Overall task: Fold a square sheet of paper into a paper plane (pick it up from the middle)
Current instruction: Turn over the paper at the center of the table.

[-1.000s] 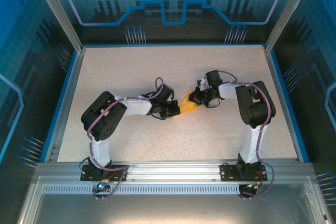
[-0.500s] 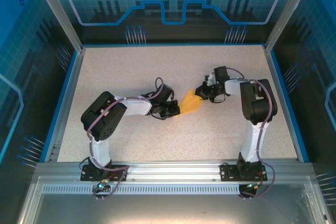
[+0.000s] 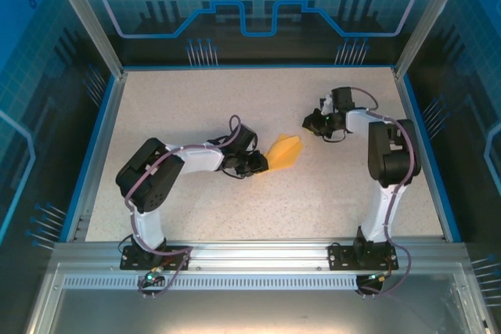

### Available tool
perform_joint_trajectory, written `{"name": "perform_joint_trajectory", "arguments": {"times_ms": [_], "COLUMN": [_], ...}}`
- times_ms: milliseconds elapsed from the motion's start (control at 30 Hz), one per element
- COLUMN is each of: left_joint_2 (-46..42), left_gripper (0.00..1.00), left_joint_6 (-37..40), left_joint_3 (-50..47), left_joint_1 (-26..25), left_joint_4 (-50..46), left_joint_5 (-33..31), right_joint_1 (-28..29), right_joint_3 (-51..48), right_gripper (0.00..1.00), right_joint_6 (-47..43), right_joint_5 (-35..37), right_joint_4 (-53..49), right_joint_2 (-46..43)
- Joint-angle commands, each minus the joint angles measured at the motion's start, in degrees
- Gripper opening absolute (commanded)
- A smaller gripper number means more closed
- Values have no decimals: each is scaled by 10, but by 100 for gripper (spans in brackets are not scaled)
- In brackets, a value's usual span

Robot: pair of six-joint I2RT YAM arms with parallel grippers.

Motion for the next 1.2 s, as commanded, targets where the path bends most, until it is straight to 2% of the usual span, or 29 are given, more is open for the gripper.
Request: {"name": "perform_joint_trajectory", "arguments": {"times_ms": [0,167,333,633,900,1167], "left_joint_2": [-56,-71,-50,-15,-5,-1], "left_gripper": [30,39,44,50,54,56], "left_joint_6": [23,64,99,83,69,65], "left_joint_3": [24,39,46,41,32,29], "left_joint_1": [5,13,14,29,35,37], "left_joint_4": [-15,-19,-20,2,12,17], "left_joint_5": [11,-16,-36,-38,-40,-42], "right_joint_1": [21,61,91,129,138,142], "right_joint_3": [-19,-77,-115,-122,-101,-116], "right_gripper": [24,51,60,60,59,58], "right_joint_6": [-27,-21,6,50,76,133], "right_joint_5": [44,73,55,4,29,4], "right_joint_4": [-41,-48,-27,22,-8,60], "right_joint_2": [-69,-121,-135,-89,-58,-46]}}
